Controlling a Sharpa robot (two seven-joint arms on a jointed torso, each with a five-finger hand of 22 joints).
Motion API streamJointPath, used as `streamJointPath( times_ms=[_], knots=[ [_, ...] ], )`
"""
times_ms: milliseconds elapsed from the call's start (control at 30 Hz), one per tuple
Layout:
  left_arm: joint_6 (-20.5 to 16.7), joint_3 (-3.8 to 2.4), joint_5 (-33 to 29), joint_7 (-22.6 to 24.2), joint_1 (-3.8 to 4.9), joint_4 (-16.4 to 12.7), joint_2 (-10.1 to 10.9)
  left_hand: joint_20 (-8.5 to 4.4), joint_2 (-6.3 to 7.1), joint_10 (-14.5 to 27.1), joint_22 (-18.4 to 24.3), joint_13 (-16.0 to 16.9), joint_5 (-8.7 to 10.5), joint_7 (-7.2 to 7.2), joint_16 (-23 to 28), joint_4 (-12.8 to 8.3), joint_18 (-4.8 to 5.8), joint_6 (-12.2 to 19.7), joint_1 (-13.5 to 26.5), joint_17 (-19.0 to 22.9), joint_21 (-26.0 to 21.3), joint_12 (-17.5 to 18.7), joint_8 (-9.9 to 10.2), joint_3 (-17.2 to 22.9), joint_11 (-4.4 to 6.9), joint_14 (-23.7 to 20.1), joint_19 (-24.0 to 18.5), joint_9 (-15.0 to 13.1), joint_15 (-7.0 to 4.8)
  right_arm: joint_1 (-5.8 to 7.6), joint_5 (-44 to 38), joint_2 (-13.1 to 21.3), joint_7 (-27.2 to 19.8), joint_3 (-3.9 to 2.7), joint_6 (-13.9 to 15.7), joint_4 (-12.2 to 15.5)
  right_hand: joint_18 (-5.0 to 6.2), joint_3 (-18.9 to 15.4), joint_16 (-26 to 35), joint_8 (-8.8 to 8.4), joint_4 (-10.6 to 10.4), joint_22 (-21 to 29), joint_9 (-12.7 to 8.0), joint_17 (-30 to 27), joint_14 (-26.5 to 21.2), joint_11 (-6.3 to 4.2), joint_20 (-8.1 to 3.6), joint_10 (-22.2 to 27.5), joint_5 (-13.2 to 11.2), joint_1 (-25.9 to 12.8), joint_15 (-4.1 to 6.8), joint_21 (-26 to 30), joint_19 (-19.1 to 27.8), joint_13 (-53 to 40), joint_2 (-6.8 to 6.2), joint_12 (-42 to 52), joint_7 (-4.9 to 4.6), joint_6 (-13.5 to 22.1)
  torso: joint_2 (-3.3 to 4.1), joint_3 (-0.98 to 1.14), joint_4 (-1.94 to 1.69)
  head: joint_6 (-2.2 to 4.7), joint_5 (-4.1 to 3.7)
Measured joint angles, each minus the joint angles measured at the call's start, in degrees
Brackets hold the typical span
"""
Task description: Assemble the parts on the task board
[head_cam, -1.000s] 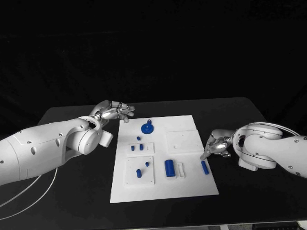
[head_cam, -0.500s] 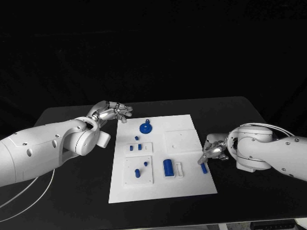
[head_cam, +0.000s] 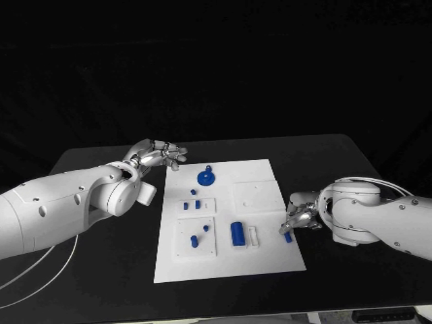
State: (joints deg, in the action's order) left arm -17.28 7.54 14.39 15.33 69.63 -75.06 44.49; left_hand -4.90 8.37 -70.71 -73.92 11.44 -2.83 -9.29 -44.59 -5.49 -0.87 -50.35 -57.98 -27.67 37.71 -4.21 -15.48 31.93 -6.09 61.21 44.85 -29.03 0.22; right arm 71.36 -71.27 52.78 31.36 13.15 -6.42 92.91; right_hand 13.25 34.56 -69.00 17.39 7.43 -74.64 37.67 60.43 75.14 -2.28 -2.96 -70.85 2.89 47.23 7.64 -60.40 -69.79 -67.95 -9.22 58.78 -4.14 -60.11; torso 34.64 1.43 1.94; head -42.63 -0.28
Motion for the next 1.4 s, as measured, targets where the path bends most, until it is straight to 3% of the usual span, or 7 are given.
streamJointPath(
  times_ms=[100, 133, 200, 233, 600, 1100, 1400],
  knots=[
    [0.01, 0.0, 0.0, -0.01, 0.0, -0.01, 0.02, 0.0, 0.0, 0.0, 0.0, 0.0, 0.0, 0.0, 0.0, 0.0, 0.0, 0.0, 0.0, 0.0, 0.0, 0.0, 0.0, 0.0, 0.0, 0.0, 0.0, 0.0, 0.0, -0.26, -0.6, -0.24, 0.01, -0.15, 0.05, -0.17, 0.03, 0.0, -0.12, 0.0, 0.0, 0.0, 0.21, 0.0, 0.13, -0.1, 0.01, -0.1, 0.0, 0.0, -0.05, 0.0, -0.01, 0.0, 0.0, 0.0, 0.02, -0.17, -0.01, 0.04, 0.03, -0.1, 0.02],
    [0.02, 0.0, 0.0, -0.01, 0.0, -0.03, 0.03, 0.0, 0.0, 0.0, 0.0, 0.0, 0.0, 0.0, 0.0, 0.0, 0.0, 0.0, 0.0, -0.01, 0.0, 0.0, 0.0, 0.0, 0.0, 0.0, 0.0, 0.0, 0.0, -0.41, -0.93, -0.37, 0.01, -0.21, 0.11, -0.26, 0.03, 0.09, -0.11, 0.0, -0.1, 0.0, 1.75, 0.0, 0.19, -0.1, 0.01, -0.11, 0.0, 0.0, -0.01, 0.0, -0.01, 0.0, 0.0, 0.0, 0.01, -0.2, -0.01, 0.03, 0.04, -0.14, 0.03],
    [0.03, 0.0, 0.0, -0.02, 0.0, -0.07, 0.05, 0.0, 0.0, 0.0, 0.0, 0.0, 0.0, 0.0, 0.0, 0.0, 0.0, 0.0, 0.0, -0.06, 0.0, 0.0, 0.0, 0.0, 0.0, 0.0, 0.0, 0.0, 0.0, -0.69, -1.46, -0.63, 0.01, -0.24, 0.29, -0.41, 0.04, 0.33, -0.12, -0.03, 0.01, -0.03, 7.1, 0.0, 0.19, -0.1, 0.01, -0.11, 0.0, 0.0, -0.02, 0.0, -0.01, 0.0, 0.0, 0.0, 0.01, -0.2, -0.01, 0.04, 0.04, -0.18, 0.06],
    [0.05, 0.0, 0.0, -0.03, 0.0, -0.09, 0.07, 0.0, 0.0, 0.0, 0.01, 0.0, 0.0, 0.0, 0.0, 0.0, 0.0, 0.0, 0.0, -0.06, 0.0, 0.0, 0.0, 0.0, 0.0, 0.0, 0.0, 0.01, 0.0, -0.93, -1.97, -0.89, 0.02, -0.24, 0.47, -0.5, 0.04, 0.63, -0.12, -0.03, -0.14, -0.09, 11.84, 0.0, 0.19, -0.1, 0.01, -0.11, 0.0, 0.0, -0.02, 0.0, -0.01, 0.0, 0.0, 0.0, 0.01, -0.2, -0.01, 0.05, 0.04, -0.22, 0.08],
    [0.3, 0.0, 0.0, -0.13, 0.0, -0.39, 0.52, 0.0, 0.0, 0.0, -0.05, -0.01, 0.0, 0.0, 0.0, 0.0, 0.0, 0.0, 0.0, -0.11, 0.0, 0.0, 0.0, 0.0, 0.0, 0.0, 0.0, 0.05, 0.0, -2.36, -10.33, -2.54, 0.01, -0.76, 0.92, -0.19, 0.04, 4.27, -0.1, 0.92, -0.01, -0.16, 15.16, 0.04, 0.31, -0.09, 0.22, -0.52, 0.0, 3.03, -0.06, -0.35, -0.22, 0.0, -0.9, 0.23, 0.14, -0.71, 0.03, 0.07, -0.05, -0.6, 0.32],
    [0.38, -0.01, 0.0, -0.16, 0.0, -0.52, 0.62, 0.0, 0.0, 0.0, -0.09, 0.03, 0.0, 0.0, 0.0, 0.0, 0.0, 0.0, 0.0, -0.11, 0.0, 0.0, 0.0, 0.0, 0.0, 0.0, 0.0, 0.04, 0.0, -2.9, -10.84, -3.22, 0.44, -0.66, 1.97, 1.01, 0.04, 5.69, -0.11, 0.92, -0.5, -0.21, 15.89, 0.03, 0.27, 0.14, 0.23, -0.3, 0.0, 3.55, -0.03, -0.35, -0.21, 0.04, -2.6, 0.23, 0.14, -0.7, -0.02, -0.02, -0.05, -0.99, 0.36],
    [0.4, -0.01, 0.0, -0.17, 0.0, -0.52, 0.63, 0.0, 0.0, 0.0, -0.08, 0.03, 0.0, 0.0, 0.0, 0.0, 0.0, 0.0, 0.0, -0.15, 0.0, 0.0, 0.0, 0.0, 0.0, 0.0, 0.0, 0.04, 0.0, -3.16, -7.18, -3.35, 0.29, -0.46, 4.86, 1.56, 0.04, 10.63, -0.1, 0.87, -1.91, -0.21, 15.9, -0.09, 0.28, 0.15, 0.33, -0.29, 0.23, 3.47, -0.05, -0.35, -0.12, 0.21, -1.04, 0.23, 0.13, -0.66, -0.02, 0.01, -0.04, -0.97, 0.6]
  ],
)
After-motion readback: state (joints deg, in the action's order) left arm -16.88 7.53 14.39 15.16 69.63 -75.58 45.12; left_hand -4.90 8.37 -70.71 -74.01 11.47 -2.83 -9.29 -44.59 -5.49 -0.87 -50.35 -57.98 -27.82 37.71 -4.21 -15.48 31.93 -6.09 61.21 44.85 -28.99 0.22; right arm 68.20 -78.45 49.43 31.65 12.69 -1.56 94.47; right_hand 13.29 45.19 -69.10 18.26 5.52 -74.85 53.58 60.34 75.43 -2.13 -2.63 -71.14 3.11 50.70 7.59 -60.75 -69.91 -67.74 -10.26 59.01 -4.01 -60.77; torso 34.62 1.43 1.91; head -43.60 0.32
